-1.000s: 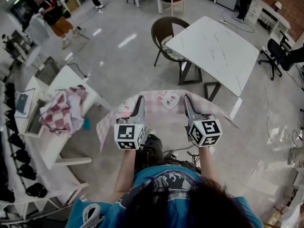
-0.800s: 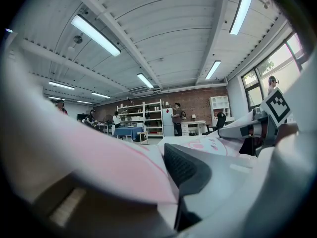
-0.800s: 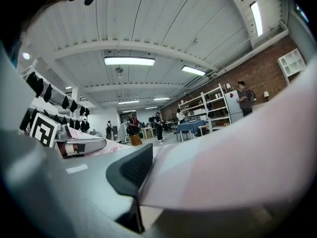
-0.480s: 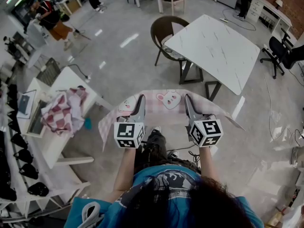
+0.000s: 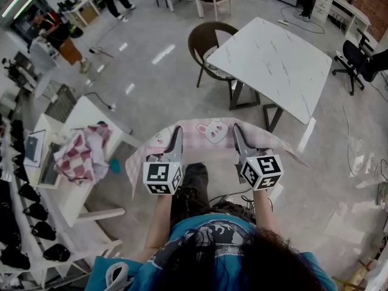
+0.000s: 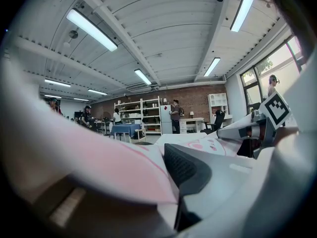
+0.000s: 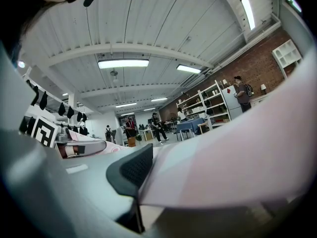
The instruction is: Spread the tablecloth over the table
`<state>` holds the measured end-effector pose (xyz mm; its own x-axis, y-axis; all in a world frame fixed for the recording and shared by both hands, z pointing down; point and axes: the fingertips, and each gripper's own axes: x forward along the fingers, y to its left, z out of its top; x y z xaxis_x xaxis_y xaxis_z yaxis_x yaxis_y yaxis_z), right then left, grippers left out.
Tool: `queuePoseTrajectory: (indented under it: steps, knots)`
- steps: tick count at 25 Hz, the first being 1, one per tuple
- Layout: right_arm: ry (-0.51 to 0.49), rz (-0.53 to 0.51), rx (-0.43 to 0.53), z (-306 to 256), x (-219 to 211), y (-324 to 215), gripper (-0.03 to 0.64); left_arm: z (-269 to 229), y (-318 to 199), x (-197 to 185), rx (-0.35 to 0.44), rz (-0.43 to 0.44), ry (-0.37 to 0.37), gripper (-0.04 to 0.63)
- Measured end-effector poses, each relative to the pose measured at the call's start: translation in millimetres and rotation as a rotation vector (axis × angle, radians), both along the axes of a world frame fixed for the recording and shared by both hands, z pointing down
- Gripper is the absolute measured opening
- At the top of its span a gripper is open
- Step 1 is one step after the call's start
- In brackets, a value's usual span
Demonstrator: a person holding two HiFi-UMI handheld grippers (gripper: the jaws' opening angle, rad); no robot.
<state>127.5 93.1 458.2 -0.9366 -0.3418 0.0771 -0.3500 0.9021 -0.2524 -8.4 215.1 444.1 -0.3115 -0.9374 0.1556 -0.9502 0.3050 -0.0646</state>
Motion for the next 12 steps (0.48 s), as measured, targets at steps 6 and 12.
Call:
queuePoseTrajectory:
  steps: [6, 12]
  knots:
    - [0.023, -0.006, 0.008, 3.7, -43.0, -12.8, 0.074, 9.7, -12.6, -43.0, -0.001, -0.001, 0.031, 0.067]
    - [0.061, 0.011, -0.024, 14.0, -111.8, -32.7, 0.072, 22.7, -33.6, -113.7, -0.02, 0.017, 0.08, 0.067]
